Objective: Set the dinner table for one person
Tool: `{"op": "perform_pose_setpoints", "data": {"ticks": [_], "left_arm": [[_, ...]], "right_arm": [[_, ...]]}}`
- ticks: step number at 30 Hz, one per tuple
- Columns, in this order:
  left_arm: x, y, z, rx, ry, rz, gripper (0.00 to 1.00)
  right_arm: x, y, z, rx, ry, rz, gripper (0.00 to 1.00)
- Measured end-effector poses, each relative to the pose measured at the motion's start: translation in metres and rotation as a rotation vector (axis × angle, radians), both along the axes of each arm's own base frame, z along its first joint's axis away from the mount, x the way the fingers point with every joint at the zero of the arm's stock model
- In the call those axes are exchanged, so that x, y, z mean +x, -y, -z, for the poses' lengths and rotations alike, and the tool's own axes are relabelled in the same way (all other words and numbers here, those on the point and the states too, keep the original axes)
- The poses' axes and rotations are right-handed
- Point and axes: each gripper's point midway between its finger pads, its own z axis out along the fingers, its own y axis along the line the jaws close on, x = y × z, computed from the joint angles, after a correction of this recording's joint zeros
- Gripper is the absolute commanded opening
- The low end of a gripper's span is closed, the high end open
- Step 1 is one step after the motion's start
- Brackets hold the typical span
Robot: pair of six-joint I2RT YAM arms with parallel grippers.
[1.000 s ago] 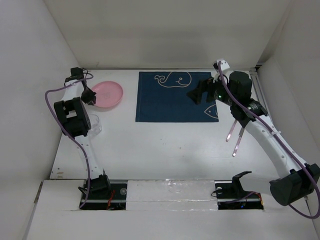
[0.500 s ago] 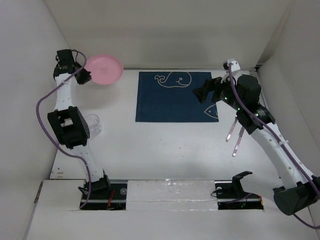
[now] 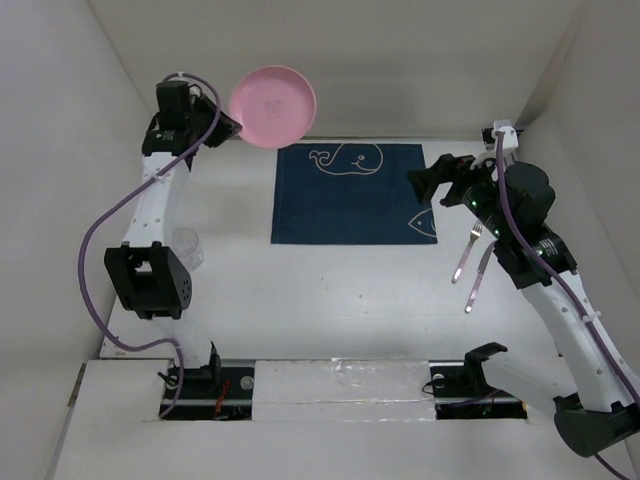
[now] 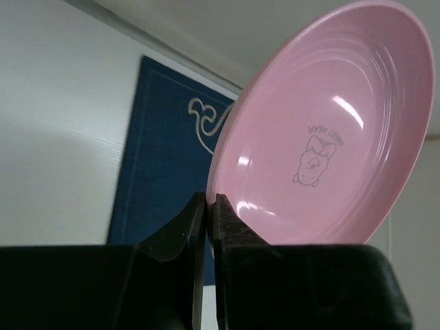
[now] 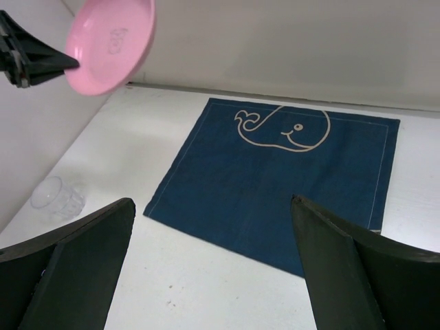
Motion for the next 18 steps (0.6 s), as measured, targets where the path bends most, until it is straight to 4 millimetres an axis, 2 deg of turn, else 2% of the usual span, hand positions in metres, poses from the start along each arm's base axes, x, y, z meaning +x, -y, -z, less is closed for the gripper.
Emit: {"op": "perform_pose_setpoints", "data": {"ticks": [5, 6, 7, 10, 12, 15, 18], "left_arm": [[0.007, 0.077, 0.032, 0.001, -0.073, 0.12, 0.0], [0.013, 0.102, 0.046, 0.009, -0.096, 0.151, 0.0], [0.016, 0.111, 0.052, 0.014, -0.103, 0.158, 0.0], [0.023, 0.158, 0.098, 0.038, -0.184, 0.213, 0.0], [0.025, 0.183, 0.132, 0.055, -0.246, 0.242, 0.0], [0.025, 0.207, 0.184, 0.083, -0.338, 0.262, 0.0], [0.018, 0.213, 0.229, 0.101, -0.429, 0.264, 0.0]], "right_arm": [[-0.001, 0.007, 0.002, 0.0, -0.012, 0.028, 1.0], [-0.001, 0.008, 0.002, 0.001, -0.014, 0.032, 1.0], [0.0, 0.009, 0.003, 0.0, -0.018, 0.037, 1.0], [-0.001, 0.012, 0.007, -0.005, -0.032, 0.044, 1.0], [-0.001, 0.013, 0.008, -0.007, -0.036, 0.049, 1.0], [-0.002, 0.016, 0.011, -0.011, -0.048, 0.056, 1.0], [-0.002, 0.019, 0.013, -0.015, -0.058, 0.066, 1.0]]}}
